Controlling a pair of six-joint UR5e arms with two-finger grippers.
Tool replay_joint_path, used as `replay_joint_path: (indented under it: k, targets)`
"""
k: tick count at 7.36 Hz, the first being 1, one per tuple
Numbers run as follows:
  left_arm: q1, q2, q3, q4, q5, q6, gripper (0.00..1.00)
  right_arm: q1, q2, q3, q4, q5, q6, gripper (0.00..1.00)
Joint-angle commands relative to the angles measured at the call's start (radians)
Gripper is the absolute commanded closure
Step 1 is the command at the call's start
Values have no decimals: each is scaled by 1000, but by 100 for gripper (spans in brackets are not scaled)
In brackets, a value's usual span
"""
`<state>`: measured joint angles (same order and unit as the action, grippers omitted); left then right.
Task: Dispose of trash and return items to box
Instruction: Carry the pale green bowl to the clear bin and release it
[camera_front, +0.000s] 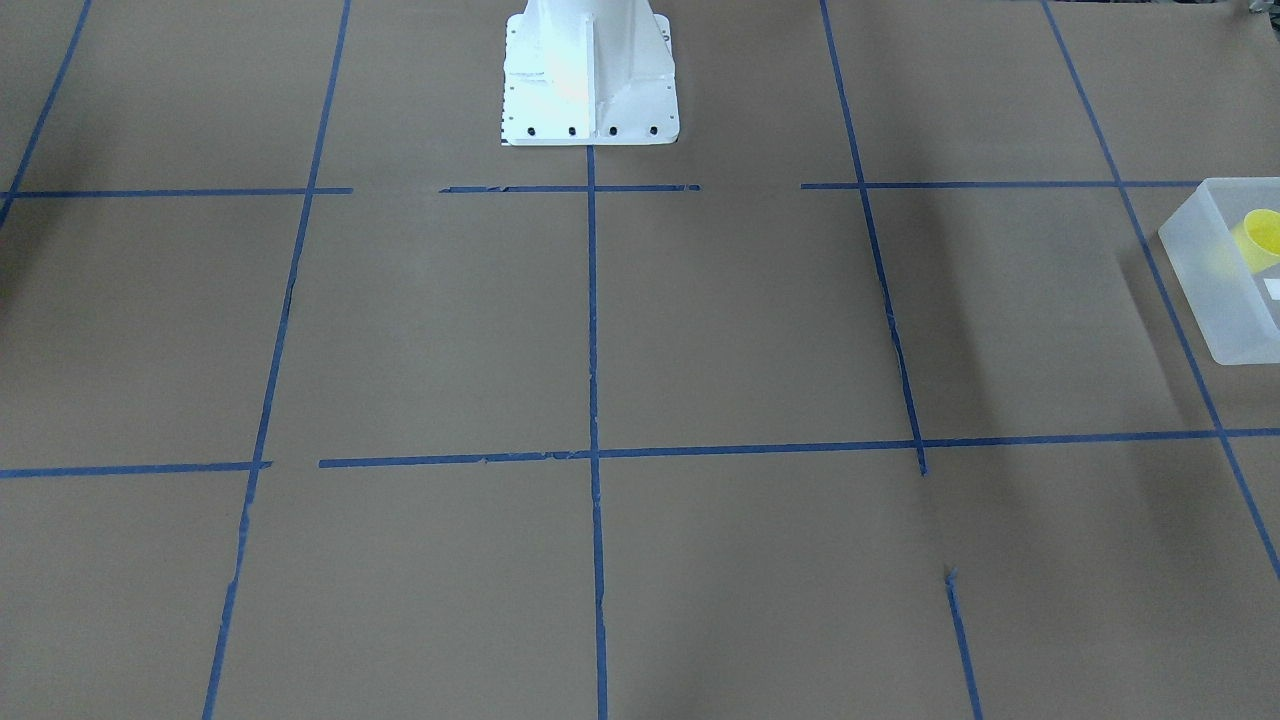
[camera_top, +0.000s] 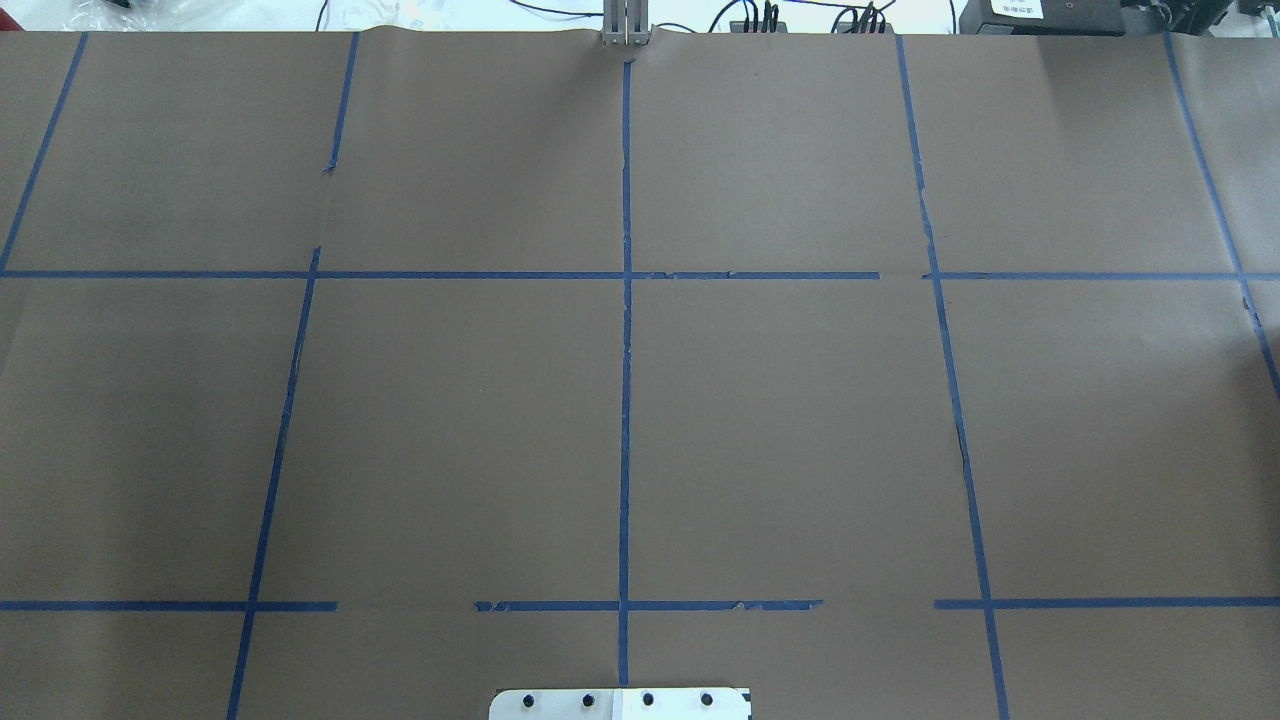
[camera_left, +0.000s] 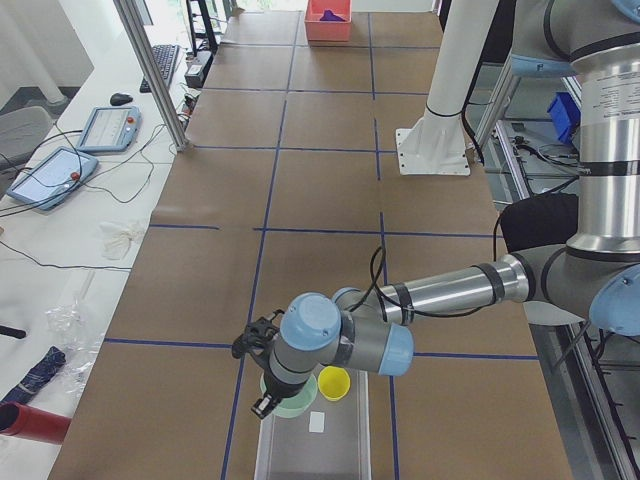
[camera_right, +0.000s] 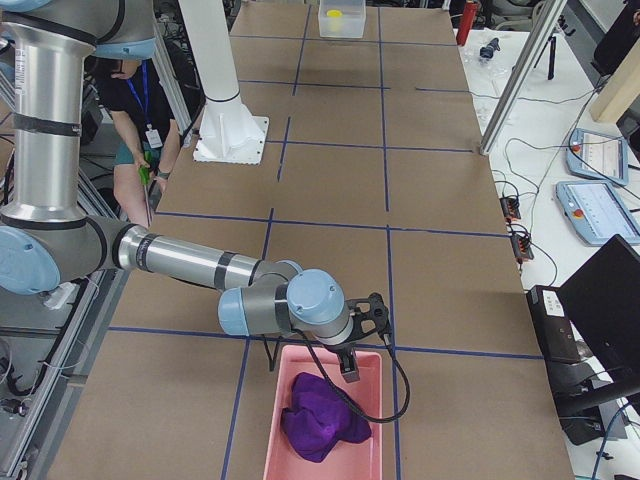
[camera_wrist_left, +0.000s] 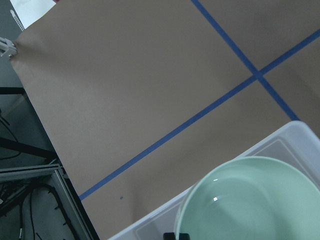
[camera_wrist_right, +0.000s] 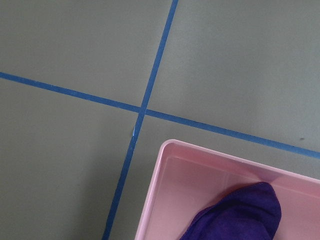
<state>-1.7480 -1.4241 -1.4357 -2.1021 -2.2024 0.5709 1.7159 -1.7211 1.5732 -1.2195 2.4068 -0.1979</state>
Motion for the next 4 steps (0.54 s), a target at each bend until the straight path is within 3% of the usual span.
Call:
replay_joint_path:
  k: [1,4]
  targets:
    - [2,74,117,-274,0,-99,100,-2,0,-1,3,0,0,0]
    - [8,77,156,-299,1,-105,99,-9,0,-1,6,-2,0,0]
